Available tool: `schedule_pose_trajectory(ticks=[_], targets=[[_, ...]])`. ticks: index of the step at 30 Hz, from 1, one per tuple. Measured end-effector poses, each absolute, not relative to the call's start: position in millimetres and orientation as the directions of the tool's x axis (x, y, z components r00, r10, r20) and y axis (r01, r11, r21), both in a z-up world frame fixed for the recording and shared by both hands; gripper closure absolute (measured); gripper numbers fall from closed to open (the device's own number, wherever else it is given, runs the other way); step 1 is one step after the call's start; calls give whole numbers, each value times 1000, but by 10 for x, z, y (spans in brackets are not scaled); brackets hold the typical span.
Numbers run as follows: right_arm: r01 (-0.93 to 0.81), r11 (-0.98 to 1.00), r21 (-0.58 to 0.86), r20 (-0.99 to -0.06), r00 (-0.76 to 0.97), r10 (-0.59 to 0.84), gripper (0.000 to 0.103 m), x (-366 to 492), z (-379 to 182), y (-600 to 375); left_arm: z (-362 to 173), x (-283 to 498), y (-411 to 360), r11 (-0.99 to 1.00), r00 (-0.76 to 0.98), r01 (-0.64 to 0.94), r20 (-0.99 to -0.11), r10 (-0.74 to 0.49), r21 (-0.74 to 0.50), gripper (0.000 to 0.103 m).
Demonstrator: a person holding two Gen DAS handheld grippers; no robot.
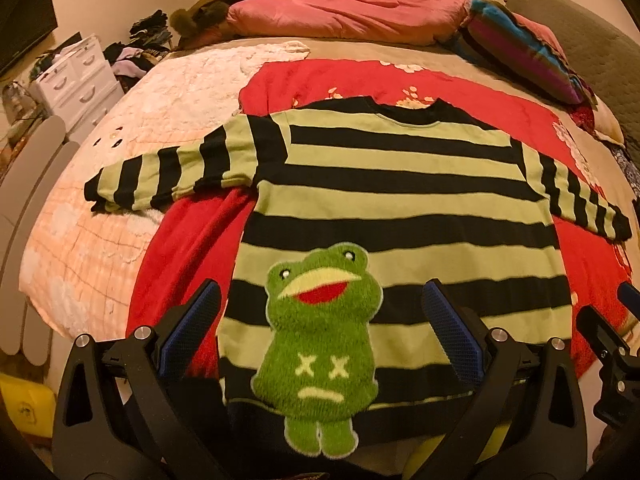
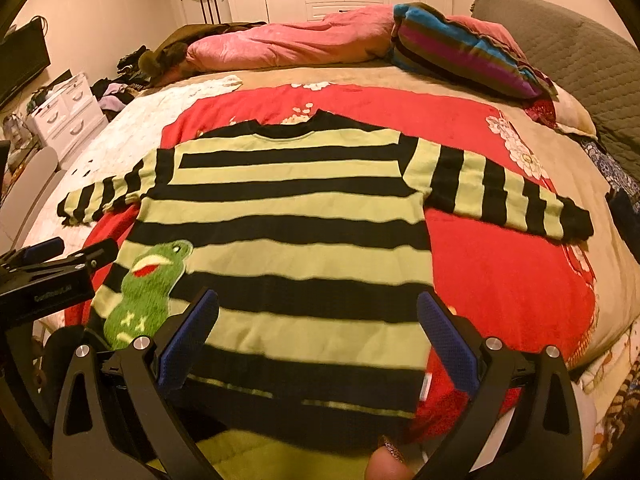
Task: Fold small clothes
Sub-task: 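Move the right tool to the sweater's sleeve cuff and grasp it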
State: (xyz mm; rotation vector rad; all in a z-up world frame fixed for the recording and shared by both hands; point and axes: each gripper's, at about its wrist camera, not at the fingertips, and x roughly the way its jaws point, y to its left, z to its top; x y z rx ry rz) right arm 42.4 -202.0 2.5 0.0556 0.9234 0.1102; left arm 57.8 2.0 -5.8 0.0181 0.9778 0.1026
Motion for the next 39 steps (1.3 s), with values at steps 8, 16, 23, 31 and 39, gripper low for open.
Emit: schedule_pose_trajectory(ticks=[8, 16, 23, 31, 39], targets=[[-36, 992, 123, -794, 597, 120, 4, 857, -27, -2152, -75, 893, -61, 993, 560, -99, -822, 106, 60, 9], [16, 992, 123, -794, 602, 89, 4, 1214, -84, -2377, -145, 1201, -179, 993, 567, -103, -817, 103, 54, 9], [85, 992, 97, -794, 608, 25, 4, 1438, -176, -2712, -271, 1497, -265, 993, 555, -111, -827, 92, 36, 9], [204, 978, 47, -796, 599, -87, 4, 1626, -286, -3318, -471, 1787, -481, 997, 541, -56, -838, 74, 52, 9], [359, 929, 87, -820, 556, -138, 4, 1730, -448, -4197, -671, 1966, -645, 998, 525, 0, -850, 56, 65, 9]])
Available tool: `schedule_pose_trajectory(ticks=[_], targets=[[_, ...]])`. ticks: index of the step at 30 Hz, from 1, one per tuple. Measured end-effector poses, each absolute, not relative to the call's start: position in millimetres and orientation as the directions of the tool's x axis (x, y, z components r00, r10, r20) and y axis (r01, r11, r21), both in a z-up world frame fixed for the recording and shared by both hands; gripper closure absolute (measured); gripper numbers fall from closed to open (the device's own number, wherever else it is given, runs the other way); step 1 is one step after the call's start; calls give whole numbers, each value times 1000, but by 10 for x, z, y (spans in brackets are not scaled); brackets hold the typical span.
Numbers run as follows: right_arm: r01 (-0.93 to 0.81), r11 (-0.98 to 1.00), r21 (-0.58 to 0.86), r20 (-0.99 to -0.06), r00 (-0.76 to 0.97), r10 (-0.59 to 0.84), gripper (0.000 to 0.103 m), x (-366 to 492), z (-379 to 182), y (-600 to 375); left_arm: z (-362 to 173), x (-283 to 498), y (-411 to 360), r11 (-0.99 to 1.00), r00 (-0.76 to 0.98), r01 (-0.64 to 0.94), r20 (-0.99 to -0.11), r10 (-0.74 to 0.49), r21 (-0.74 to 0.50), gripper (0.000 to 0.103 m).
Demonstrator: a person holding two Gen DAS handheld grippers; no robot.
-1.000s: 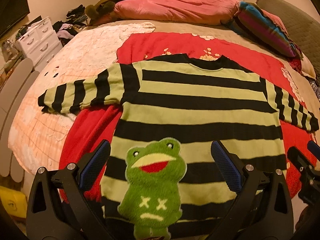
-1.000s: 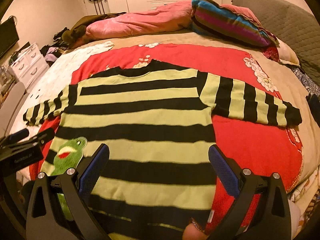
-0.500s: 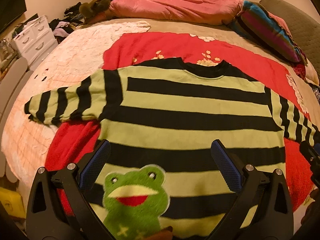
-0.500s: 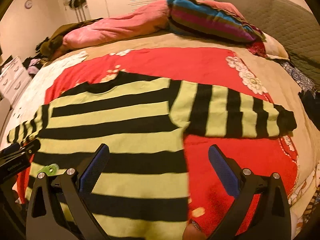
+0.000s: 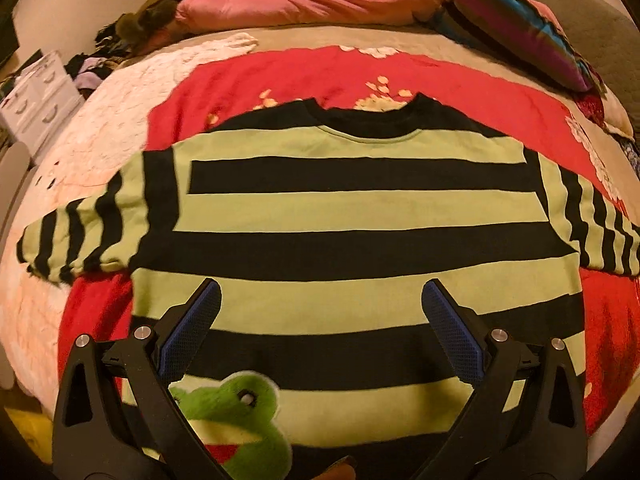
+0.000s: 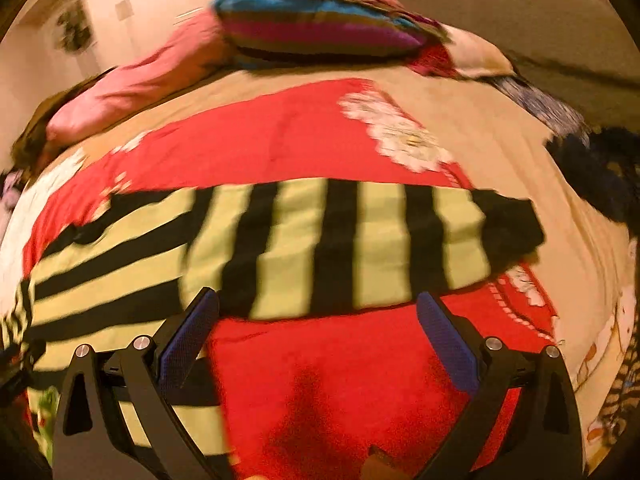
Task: Fold small clothes
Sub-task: 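Move the right tool to the sweater's sleeve cuff and grasp it, then carry the sleeve across the sweater body with the right tool and release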
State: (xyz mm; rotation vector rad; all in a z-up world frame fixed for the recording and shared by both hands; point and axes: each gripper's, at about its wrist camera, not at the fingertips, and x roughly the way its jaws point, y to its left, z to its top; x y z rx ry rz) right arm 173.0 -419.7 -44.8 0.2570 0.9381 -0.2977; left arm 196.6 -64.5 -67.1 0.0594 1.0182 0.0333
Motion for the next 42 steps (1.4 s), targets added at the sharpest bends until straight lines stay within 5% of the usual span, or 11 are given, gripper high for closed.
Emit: schedule_pose_trajectory(ticks=[13, 27, 29, 30, 33, 42], targets=[[732, 653, 192, -869, 436, -233, 4, 1505, -926, -6092, -1002, 2092, -691, 997, 541, 41, -841, 28, 59, 9], [744, 593, 308, -875, 467, -131, 5, 1627, -1318, -6531, -1152, 2009, -489, 997, 545, -9, -836, 69, 76, 9], [716, 609, 342, -859, 501, -107, 27, 1644, -1292, -6519, -1144, 1994, -479, 998, 551, -11, -832, 62, 67, 9], [692, 625, 361, -853, 516, -78, 46, 1669, -1279, -6501, -1142, 1977, -485, 998, 553, -8, -832, 54, 60, 9], [652, 673, 348, -844, 530, -78, 68, 1717, -1183, -6414, -1136, 1947, -517, 999, 555, 2, -831, 40, 49, 9], [467, 788, 401, -729, 683, -34, 82, 1722, -588, -5805, -1065, 1913, -544, 999, 574, 19, -819, 22, 40, 9]])
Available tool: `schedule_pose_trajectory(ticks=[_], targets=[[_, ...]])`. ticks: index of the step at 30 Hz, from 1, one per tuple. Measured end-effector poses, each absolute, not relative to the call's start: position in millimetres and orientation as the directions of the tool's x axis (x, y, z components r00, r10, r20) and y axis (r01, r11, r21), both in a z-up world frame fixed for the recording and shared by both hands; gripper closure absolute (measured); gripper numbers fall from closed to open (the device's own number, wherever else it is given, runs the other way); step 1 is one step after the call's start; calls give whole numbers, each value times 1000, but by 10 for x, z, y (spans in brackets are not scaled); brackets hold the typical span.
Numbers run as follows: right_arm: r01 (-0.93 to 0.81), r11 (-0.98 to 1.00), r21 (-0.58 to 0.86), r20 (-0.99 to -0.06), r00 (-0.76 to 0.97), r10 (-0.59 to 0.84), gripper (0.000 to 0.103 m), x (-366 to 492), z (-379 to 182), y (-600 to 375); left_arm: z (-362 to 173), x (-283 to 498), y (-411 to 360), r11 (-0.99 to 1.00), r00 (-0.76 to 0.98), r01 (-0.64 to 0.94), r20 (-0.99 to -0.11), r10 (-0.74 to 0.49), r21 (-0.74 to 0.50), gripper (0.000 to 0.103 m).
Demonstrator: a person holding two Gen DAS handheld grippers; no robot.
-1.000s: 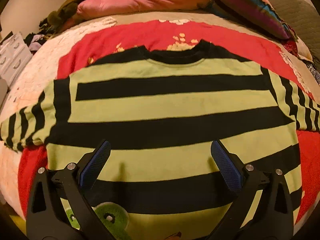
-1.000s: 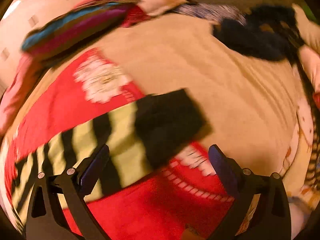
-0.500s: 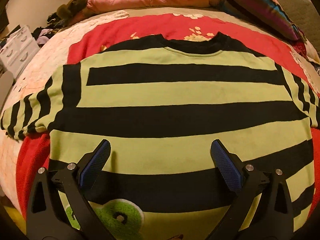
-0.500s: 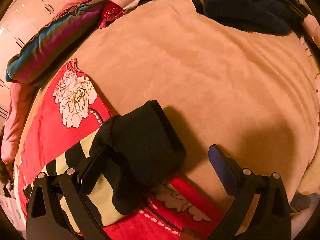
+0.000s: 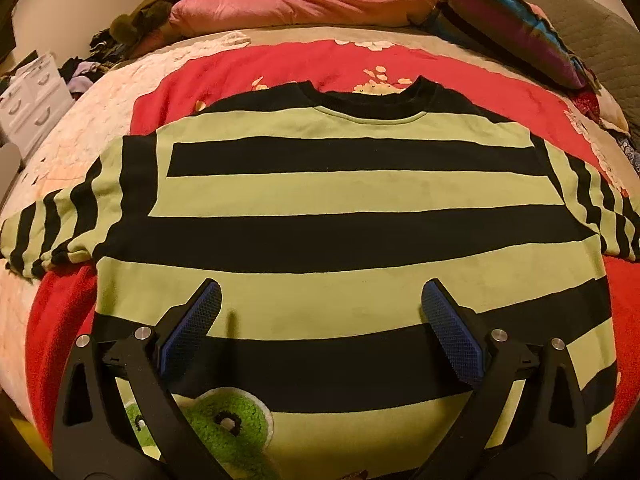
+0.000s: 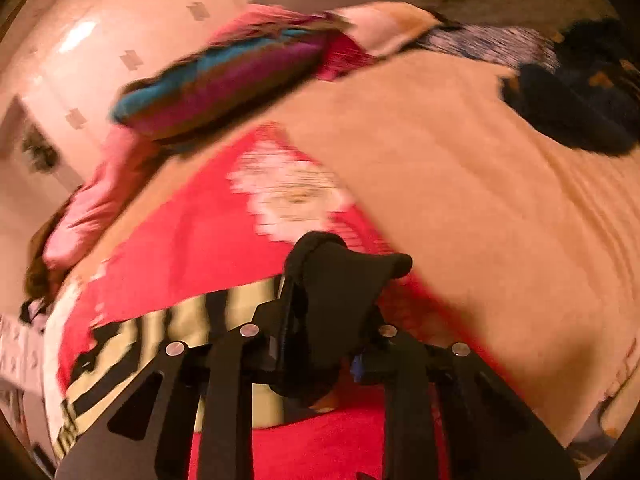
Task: Fold small clothes
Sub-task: 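Carry the sleeve across the sweater body with the right tool and release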
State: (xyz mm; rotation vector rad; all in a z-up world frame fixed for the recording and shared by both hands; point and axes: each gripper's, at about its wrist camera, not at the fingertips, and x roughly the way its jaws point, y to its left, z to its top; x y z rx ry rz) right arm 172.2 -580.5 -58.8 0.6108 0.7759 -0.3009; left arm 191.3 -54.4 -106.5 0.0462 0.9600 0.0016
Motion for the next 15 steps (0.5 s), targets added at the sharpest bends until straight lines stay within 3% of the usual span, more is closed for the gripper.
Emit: schedule_pose_trajectory(ticks=[7, 15], targets=[[192, 858, 476, -649, 736, 195, 82, 1961, -154, -4764, -976, 1928, -375, 1000, 591, -19, -807, 24, 15, 9], [-87, 821, 565, -612, 623, 487, 82, 2416, -123, -3246, -922, 1930, -182, 998, 600, -56, -799, 25, -11, 9]])
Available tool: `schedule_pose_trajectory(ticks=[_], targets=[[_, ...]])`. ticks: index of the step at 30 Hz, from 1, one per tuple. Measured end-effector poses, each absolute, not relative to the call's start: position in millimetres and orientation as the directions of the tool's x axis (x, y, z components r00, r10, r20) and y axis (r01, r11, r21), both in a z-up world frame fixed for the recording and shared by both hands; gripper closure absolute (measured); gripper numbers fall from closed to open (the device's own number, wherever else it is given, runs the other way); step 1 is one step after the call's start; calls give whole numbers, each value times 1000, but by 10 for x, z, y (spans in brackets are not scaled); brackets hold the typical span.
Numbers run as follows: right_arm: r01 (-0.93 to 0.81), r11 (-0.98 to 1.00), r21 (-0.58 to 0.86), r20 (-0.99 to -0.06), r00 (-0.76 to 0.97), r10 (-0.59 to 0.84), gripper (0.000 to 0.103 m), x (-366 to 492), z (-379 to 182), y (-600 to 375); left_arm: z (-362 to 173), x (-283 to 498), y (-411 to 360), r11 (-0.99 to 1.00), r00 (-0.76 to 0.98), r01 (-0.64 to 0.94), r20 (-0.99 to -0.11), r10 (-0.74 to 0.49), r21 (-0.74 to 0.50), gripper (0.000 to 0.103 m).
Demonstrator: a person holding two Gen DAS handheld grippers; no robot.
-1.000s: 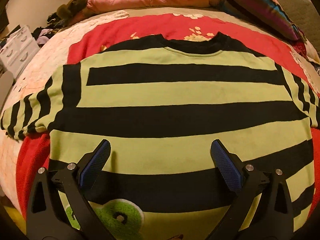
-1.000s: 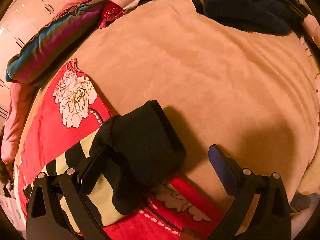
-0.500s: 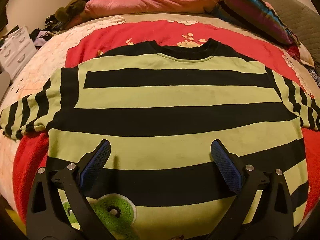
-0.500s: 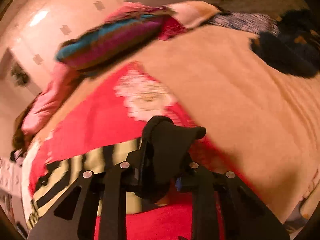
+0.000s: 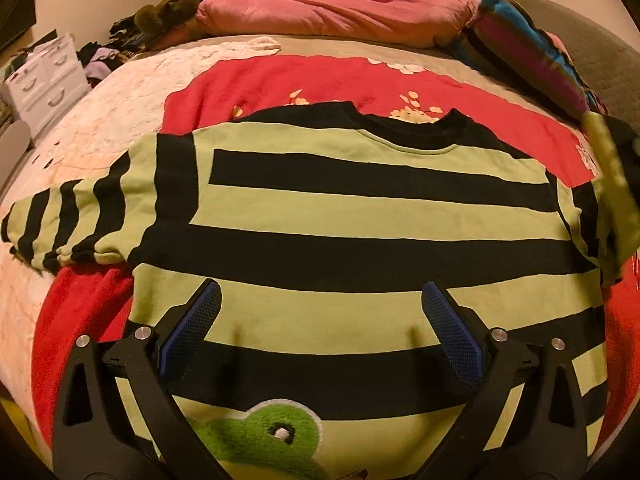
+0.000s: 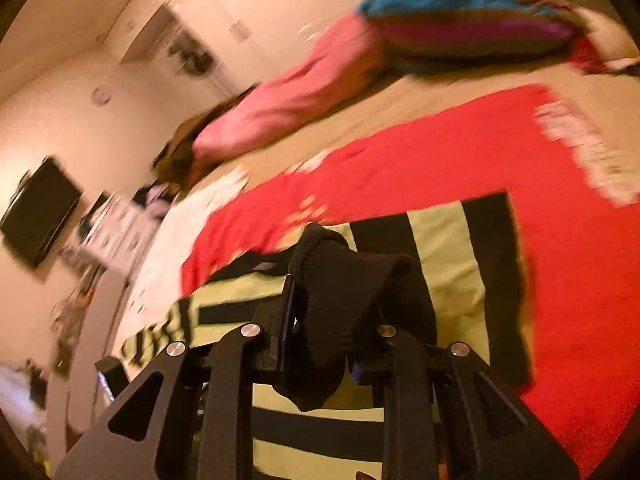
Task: Fold small clothes
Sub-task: 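Carry the sleeve across the sweater body with the right tool and release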
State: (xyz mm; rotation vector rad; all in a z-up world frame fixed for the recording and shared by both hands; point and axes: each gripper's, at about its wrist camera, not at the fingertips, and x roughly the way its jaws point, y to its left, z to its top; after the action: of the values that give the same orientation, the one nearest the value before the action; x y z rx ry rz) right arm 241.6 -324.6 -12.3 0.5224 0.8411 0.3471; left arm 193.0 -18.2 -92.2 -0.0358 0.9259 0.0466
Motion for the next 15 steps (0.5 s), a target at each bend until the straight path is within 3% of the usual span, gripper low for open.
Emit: schedule_pose_trajectory(ticks=[9, 11, 12, 13, 15], targets=[[-112, 797, 593, -667, 486, 565, 78, 2708, -526, -2361, -961, 1925, -123, 998, 601, -45, -800, 2, -31, 9], [-113, 761, 639, -642, 467, 608, 68, 2650, -582, -2323, -971, 1925, -144, 999, 600, -34, -800, -7, -34, 9], [-111, 746, 656, -628, 468, 622, 51, 2639, -576, -2337, -975, 1925, -154, 999, 599, -28, -801, -12, -36, 9], [-113, 743, 660, -619, 479, 623, 41, 2604, -547, -2369, -979, 1924, -164, 999, 598, -19, -801, -21, -41, 9], [-122, 751, 649, -612, 503, 611, 39, 2594, -485, -2361, -995, 1929, -175, 998, 593, -7, -804, -40, -55, 9]])
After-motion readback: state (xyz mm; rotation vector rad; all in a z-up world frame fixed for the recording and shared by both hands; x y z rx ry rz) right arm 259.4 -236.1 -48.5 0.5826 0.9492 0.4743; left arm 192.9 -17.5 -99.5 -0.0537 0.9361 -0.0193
